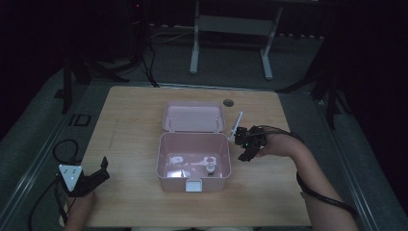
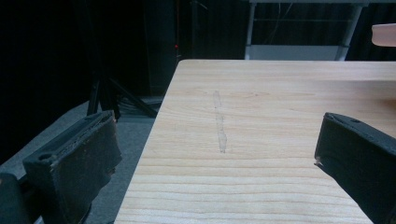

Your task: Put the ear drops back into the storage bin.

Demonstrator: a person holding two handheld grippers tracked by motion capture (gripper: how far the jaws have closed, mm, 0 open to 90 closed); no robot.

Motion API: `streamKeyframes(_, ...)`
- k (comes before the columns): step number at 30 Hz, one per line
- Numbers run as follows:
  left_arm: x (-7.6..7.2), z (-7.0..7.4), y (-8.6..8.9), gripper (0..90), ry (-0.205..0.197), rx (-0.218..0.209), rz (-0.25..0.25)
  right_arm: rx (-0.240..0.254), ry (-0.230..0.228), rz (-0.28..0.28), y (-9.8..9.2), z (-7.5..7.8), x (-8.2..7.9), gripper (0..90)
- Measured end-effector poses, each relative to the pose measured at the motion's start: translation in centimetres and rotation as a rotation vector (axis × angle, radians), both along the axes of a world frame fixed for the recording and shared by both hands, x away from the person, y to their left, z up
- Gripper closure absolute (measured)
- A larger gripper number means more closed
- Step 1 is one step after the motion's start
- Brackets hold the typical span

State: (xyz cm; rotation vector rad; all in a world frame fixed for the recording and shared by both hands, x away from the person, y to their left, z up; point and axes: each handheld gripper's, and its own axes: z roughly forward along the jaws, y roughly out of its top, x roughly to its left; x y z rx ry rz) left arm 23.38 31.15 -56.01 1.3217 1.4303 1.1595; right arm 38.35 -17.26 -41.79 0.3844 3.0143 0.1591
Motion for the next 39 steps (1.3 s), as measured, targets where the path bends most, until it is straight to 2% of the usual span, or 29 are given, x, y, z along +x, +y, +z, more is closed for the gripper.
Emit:
streamKeyframes(9, 0.0, 0.0, 0.0, 0.3, -0.002, -0.002, 0.0, 0.079, -0.01, -0.13, -2.0, -4.1, 0.7, 36.6)
streamKeyframes(17, 0.0, 0.0, 0.0, 0.3, -0.002, -0.003, -0.001, 0.2, -0.037, -0.27, -3.8, -6.1, 1.4, 25.8)
streamKeyframes(19, 0.0, 0.0, 0.0, 0.3, -0.003, -0.003, -0.001, 0.228, -0.039, -0.295, -4.1, -6.6, 1.4, 16.6)
streamKeyframes(21, 0.0, 0.0, 0.0, 0.3, -0.003, -0.003, -0.001, 0.252, -0.031, -0.307, -4.4, -7.0, 1.3, 12.8)
streamKeyframes(26, 0.0, 0.0, 0.0, 0.3, -0.002, -0.003, -0.001, 0.365, -0.028, -0.364, -5.1, -7.8, 1.3, 12.1)
streamKeyframes(29, 0.0, 0.0, 0.0, 0.3, -0.002, -0.003, -0.001, 0.398, -0.057, -0.39, -5.5, -8.3, 1.1, 12.0)
streamKeyframes(34, 0.0, 0.0, 0.0, 0.3, -0.003, -0.004, -0.002, 0.454, -0.161, -0.454, -6.3, -9.2, 0.5, 12.1)
streamKeyframes(36, 0.0, 0.0, 0.0, 0.3, -0.003, -0.004, -0.002, 0.475, -0.184, -0.479, -6.6, -9.5, 0.4, 12.0)
streamKeyframes(39, 0.0, 0.0, 0.0, 0.3, -0.003, -0.004, -0.002, 0.539, -0.25, -0.541, -7.3, -9.9, -0.2, 12.1)
